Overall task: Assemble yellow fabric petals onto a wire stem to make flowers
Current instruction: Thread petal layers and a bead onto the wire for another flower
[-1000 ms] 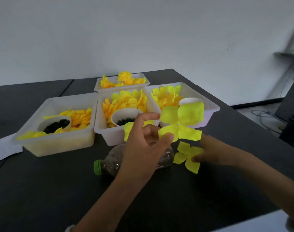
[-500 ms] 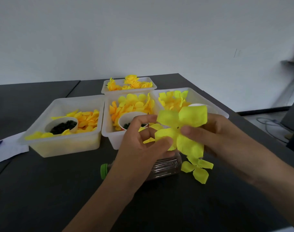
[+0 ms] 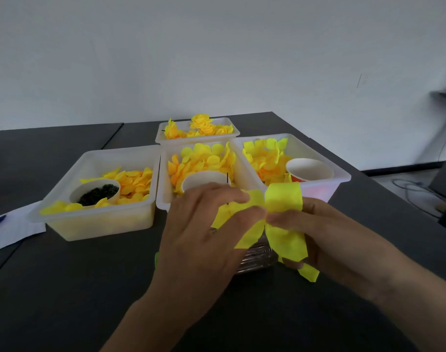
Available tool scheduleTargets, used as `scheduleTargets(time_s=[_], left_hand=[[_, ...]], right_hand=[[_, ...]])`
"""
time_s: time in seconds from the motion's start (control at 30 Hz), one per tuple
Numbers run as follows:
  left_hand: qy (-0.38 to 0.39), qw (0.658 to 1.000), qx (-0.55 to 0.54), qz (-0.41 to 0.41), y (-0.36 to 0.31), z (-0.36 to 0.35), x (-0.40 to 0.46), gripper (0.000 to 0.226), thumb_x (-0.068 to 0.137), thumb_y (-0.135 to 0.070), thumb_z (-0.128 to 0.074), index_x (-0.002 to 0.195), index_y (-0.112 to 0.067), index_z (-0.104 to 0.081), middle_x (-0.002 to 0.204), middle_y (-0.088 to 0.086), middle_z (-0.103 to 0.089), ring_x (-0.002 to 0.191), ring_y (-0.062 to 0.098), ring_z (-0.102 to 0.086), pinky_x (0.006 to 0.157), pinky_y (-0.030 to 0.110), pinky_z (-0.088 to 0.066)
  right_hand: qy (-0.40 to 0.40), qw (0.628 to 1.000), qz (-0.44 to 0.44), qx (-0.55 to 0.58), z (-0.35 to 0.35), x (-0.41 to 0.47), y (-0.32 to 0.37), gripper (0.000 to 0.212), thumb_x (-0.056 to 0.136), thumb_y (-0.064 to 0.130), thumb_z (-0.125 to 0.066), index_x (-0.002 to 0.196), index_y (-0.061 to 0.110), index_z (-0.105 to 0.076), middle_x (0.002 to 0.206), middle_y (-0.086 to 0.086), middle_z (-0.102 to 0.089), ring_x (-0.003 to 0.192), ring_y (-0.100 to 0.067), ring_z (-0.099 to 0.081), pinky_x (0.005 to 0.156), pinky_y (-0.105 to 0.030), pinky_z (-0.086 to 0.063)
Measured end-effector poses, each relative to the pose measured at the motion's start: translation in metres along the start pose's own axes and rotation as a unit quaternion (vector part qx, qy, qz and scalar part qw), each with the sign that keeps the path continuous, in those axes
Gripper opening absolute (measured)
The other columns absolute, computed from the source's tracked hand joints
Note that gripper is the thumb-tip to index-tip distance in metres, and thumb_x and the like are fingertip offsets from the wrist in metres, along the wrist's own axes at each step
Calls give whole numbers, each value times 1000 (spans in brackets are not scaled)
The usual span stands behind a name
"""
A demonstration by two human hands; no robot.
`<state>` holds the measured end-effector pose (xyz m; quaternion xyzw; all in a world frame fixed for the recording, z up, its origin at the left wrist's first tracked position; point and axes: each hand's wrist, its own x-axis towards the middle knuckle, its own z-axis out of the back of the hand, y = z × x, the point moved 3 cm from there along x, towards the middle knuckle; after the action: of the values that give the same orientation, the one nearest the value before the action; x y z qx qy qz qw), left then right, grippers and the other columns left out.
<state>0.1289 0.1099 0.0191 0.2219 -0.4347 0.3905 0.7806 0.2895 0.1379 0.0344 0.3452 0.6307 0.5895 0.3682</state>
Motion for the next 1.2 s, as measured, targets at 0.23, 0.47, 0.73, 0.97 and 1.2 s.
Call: scheduleTargets(time_s=[0.23, 0.47, 0.73, 0.97, 1.2], left_hand=[[1, 995, -32, -90, -6, 0, -4, 10, 94, -21, -63, 103, -22, -58, 108, -4, -57, 107, 20, -53, 85, 41, -45], [30, 988, -52, -143, -13, 0, -11, 9, 94, -22, -63, 100, -25, -57, 105, -10, -55, 105, 13, -54, 85, 29, -41], [-55, 823, -416, 383, 15, 4, 19, 14, 77, -31, -74, 86, -31, -63, 81, -9, -66, 73, 6, -65, 60, 21, -53], [-24, 687, -487, 539, 49, -21, 34, 27, 83, -15, -72, 105, -22, -60, 103, 7, -66, 71, 13, -71, 57, 32, -57], [95, 691, -450, 558, 74, -20, 28, 61, 59, -58, -66, 108, -22, -64, 91, -8, -69, 62, 8, -68, 44, 20, -45]], right_hand=[[-53, 997, -49, 31, 1, 4, -12, 19, 88, 16, -58, 75, 16, -72, 66, -10, -57, 47, -16, -47, 42, -26, -35], [-17, 992, -122, 18, 5, 3, -30, 16, 86, 13, -55, 92, 8, -69, 79, -13, -65, 67, -24, -59, 60, -34, -46], [-55, 996, 69, 20, 9, 21, -7, 40, 89, 47, -54, 115, 17, -56, 74, -5, -66, 53, -17, -59, 49, -25, -45], [-84, 986, 133, -62, 16, 58, 12, 36, 99, 25, -48, 67, 9, -53, 60, -6, -51, 48, -16, -40, 48, -24, -33], [-103, 985, 73, -117, 28, 101, 22, 38, 97, 24, -54, 65, 6, -51, 49, -4, -45, 39, -13, -34, 40, -20, -31]])
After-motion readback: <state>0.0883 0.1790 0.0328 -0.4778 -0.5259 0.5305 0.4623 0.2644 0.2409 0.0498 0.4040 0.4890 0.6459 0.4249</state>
